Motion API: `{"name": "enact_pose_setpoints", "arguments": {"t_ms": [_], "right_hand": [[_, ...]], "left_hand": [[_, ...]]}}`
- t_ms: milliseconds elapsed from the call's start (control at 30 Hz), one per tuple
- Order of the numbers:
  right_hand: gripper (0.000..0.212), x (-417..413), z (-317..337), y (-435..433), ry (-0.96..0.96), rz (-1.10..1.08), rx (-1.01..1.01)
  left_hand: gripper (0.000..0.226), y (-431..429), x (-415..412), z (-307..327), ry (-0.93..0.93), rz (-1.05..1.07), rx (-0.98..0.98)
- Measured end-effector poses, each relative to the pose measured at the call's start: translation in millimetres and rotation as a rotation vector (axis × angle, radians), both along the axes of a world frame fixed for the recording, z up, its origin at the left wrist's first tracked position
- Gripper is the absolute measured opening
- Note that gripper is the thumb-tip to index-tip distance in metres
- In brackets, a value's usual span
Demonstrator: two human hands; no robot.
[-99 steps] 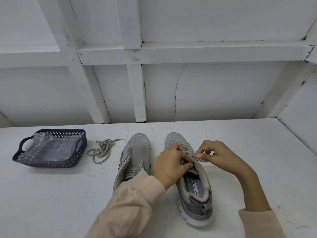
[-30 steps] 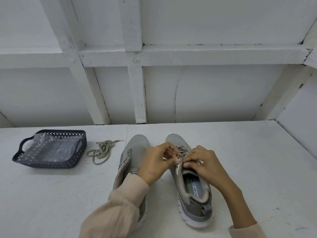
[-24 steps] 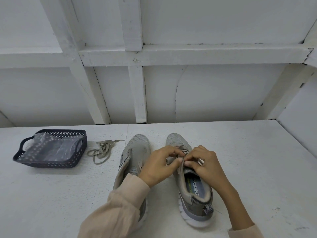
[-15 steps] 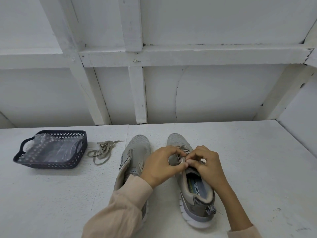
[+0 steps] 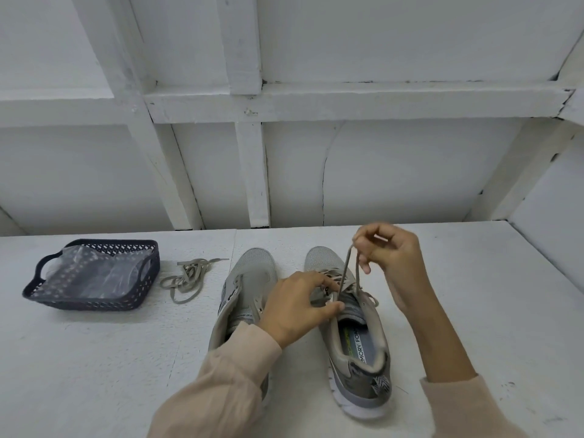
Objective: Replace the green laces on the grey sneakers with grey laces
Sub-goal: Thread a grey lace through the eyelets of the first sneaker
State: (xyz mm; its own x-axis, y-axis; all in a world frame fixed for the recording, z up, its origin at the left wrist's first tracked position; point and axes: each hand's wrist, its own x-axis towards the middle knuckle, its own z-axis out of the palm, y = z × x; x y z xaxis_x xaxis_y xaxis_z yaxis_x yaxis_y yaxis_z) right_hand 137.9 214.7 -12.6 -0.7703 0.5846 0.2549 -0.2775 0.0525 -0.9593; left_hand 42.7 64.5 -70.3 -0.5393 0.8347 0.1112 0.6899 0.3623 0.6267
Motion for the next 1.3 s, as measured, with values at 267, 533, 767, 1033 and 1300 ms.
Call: {"name": "enact_pose_setpoints", "arguments": {"t_ms": [267, 533, 767, 1033, 1300], "right_hand": [[0.005, -22, 41, 0, 0.162, 0.191, -0.283], [0.01, -31, 54, -1, 0.074, 0.198, -0.206], [0.014, -39, 86, 9, 0.128, 0.247, -0.243], [0.01, -45, 75, 12, 0.263, 0.66, -0.565], [0.012, -45, 87, 17, 0.373, 0.687, -0.395]], "left_hand": [[0.043, 10, -2, 14, -0.285, -0.041, 0.137], [0.005, 48, 6, 11, -0.735, -0.134, 0.318], [0.011, 57, 4, -9, -0.647, -0.124, 0.274], [0.01, 57, -3, -15, -0.591, -0.138, 0.281], [0.012, 57, -4, -19, -0.494, -0.17, 0.313]]}}
